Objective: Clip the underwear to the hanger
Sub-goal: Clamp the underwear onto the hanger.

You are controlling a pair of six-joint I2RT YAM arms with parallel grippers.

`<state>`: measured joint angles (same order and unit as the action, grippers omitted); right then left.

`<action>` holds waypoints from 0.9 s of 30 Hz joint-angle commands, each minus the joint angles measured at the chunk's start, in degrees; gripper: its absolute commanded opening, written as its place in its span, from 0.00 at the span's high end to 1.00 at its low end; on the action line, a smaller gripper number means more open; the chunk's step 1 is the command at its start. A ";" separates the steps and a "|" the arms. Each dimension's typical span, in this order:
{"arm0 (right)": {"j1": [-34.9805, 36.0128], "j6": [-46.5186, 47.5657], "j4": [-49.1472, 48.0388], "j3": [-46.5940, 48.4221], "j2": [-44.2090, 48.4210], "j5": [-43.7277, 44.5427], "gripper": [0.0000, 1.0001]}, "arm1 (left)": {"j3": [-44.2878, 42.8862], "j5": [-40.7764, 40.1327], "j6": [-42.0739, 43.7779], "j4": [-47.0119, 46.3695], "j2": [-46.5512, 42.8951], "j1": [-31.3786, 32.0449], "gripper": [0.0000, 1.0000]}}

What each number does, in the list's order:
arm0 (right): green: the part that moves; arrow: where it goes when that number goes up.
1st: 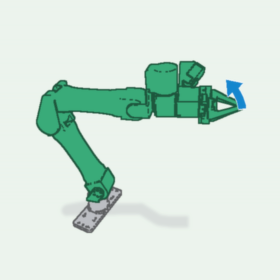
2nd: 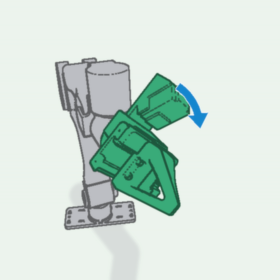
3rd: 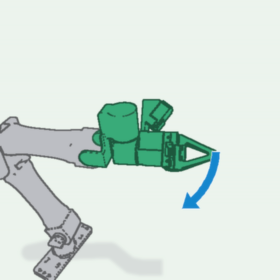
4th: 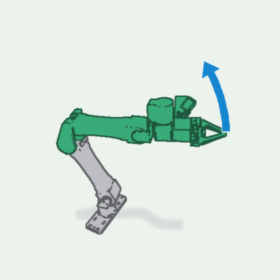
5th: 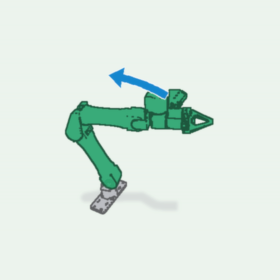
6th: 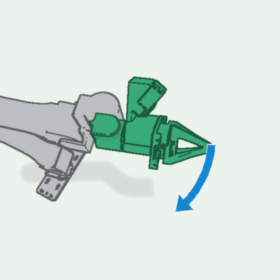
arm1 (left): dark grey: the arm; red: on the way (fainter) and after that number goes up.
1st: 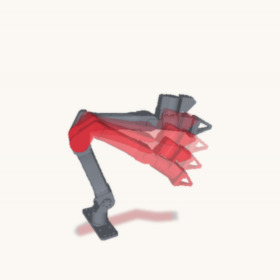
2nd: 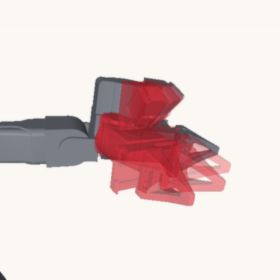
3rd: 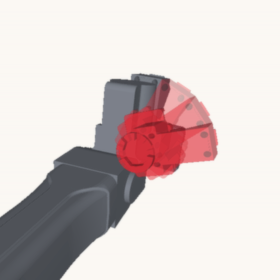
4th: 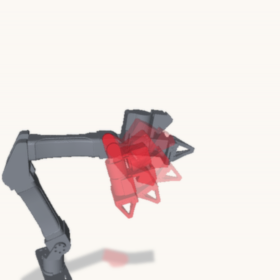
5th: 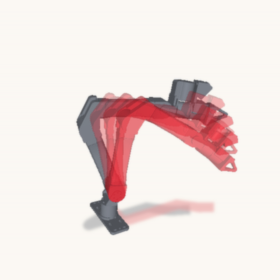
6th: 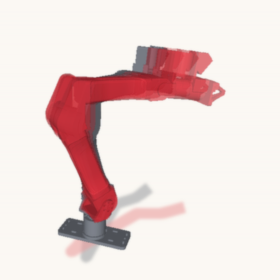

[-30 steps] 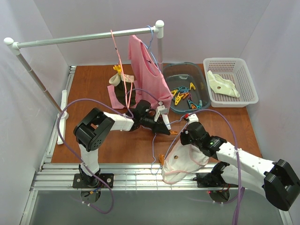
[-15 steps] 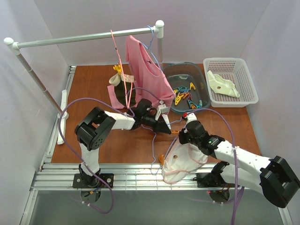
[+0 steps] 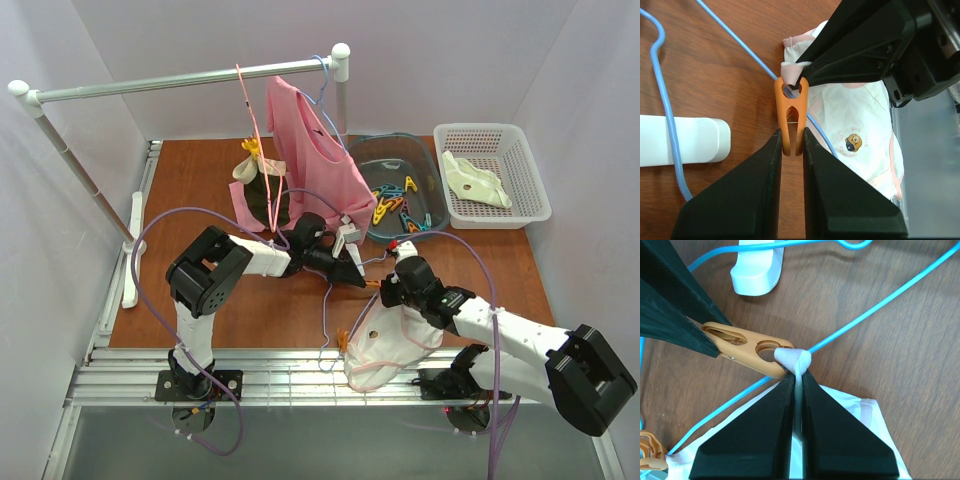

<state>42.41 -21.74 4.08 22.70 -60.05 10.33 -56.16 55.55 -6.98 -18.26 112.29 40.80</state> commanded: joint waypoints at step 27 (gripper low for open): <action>-0.14 -0.24 0.14 -2.22 3.27 -1.27 0.97 | -2.72 -0.53 -0.66 -0.55 1.35 1.66 0.90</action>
<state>42.39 -22.02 4.64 20.78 -57.06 9.76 -57.39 55.61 -7.99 -19.62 113.32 42.02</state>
